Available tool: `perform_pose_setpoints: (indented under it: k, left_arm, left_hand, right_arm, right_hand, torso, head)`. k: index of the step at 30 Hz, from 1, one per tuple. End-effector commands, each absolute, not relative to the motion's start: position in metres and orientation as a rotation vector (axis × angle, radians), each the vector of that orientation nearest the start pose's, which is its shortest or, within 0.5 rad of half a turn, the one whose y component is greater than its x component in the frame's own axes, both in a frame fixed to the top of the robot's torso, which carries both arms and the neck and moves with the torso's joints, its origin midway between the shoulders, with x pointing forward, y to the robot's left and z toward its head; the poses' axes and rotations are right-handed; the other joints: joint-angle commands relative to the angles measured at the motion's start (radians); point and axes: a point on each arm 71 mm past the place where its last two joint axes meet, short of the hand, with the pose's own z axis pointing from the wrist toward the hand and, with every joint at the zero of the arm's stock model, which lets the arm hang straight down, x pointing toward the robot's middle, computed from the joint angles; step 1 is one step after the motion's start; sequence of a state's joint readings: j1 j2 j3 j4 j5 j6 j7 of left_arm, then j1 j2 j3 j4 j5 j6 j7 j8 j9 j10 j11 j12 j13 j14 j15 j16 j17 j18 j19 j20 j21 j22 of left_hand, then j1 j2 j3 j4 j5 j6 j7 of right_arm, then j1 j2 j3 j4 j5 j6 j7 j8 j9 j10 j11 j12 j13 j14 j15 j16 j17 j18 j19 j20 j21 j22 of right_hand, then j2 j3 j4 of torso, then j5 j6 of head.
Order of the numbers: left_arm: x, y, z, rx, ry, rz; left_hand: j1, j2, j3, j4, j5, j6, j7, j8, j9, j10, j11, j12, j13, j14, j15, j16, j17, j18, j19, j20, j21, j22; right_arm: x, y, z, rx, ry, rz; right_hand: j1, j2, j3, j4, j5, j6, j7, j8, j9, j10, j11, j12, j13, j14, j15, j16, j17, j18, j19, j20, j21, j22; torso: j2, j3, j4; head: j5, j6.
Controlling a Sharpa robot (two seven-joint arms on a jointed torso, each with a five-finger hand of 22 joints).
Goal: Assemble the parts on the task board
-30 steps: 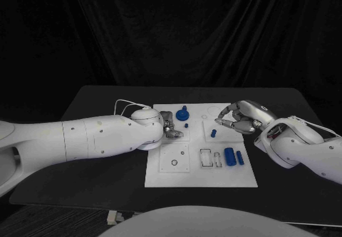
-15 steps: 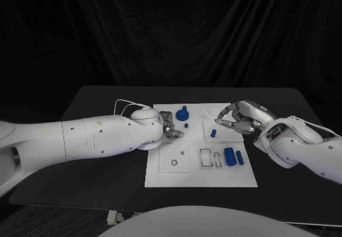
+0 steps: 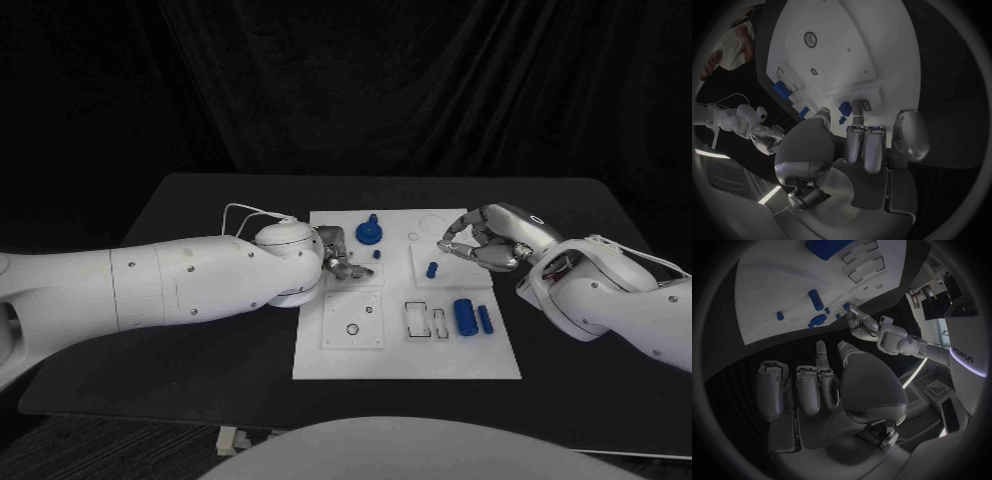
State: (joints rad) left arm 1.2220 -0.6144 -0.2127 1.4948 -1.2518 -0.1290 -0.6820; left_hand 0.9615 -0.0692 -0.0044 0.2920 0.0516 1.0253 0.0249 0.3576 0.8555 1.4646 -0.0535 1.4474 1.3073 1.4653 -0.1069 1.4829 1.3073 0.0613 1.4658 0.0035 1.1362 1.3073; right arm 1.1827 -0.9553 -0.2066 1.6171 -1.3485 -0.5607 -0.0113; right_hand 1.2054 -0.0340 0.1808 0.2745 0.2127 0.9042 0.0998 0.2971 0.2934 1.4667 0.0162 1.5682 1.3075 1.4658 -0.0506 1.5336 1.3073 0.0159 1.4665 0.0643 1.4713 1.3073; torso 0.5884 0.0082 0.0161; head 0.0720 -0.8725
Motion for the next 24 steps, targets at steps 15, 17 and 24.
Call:
perform_pose_setpoints:
  k: [15,17,24]
  left_arm:
    - [0.469,0.147,-0.173,-0.021,1.943,-0.353]
    - [0.473,0.152,-0.164,-0.038,1.919,-0.382]
    - [0.495,0.168,-0.156,-0.084,1.926,-0.390]
  left_hand:
    - [0.033,0.037,-0.062,0.000,-0.002,0.030,-0.027,0.093,0.104,0.079,-0.018,0.053,0.211,0.097,-0.012,0.044,0.226,0.006,0.034,-0.009,0.038,0.175]
    - [0.060,0.054,-0.065,-0.001,0.000,0.023,-0.030,0.115,0.134,0.090,-0.021,0.080,0.231,0.105,-0.012,0.084,0.260,0.001,0.039,-0.011,0.067,0.182]
    - [0.183,0.091,-0.044,-0.002,0.069,-0.003,-0.034,0.129,0.170,0.104,-0.022,0.117,0.259,0.106,-0.014,0.088,0.263,-0.003,0.039,-0.011,0.103,0.188]
  right_arm:
    - [0.437,-0.235,-0.227,-0.039,1.605,0.710]
    - [0.437,-0.235,-0.226,-0.042,1.600,0.713]
    - [0.436,-0.232,-0.225,-0.052,1.587,0.731]
  right_hand:
    - [-0.009,-0.005,-0.007,0.014,0.000,-0.002,0.001,0.009,0.000,0.104,0.006,0.003,0.263,0.085,0.007,-0.003,0.180,0.012,0.050,0.002,-0.003,0.226]
    - [-0.010,-0.004,-0.007,0.015,0.000,-0.002,0.001,0.009,0.000,0.104,0.006,0.003,0.263,0.085,0.007,-0.002,0.180,0.012,0.050,0.002,-0.002,0.226]
    - [-0.011,-0.004,-0.008,0.015,0.001,-0.001,0.001,0.010,0.000,0.104,0.006,0.003,0.263,0.087,0.007,0.001,0.187,0.010,0.055,0.002,0.006,0.229]
  torso:
    - [0.000,-0.0004,-0.0002]
    - [0.000,-0.0005,0.0001]
    - [0.000,0.0001,-0.0006]
  head:
    - [0.000,0.000]
    - [-0.002,0.000]
    - [-0.006,0.000]
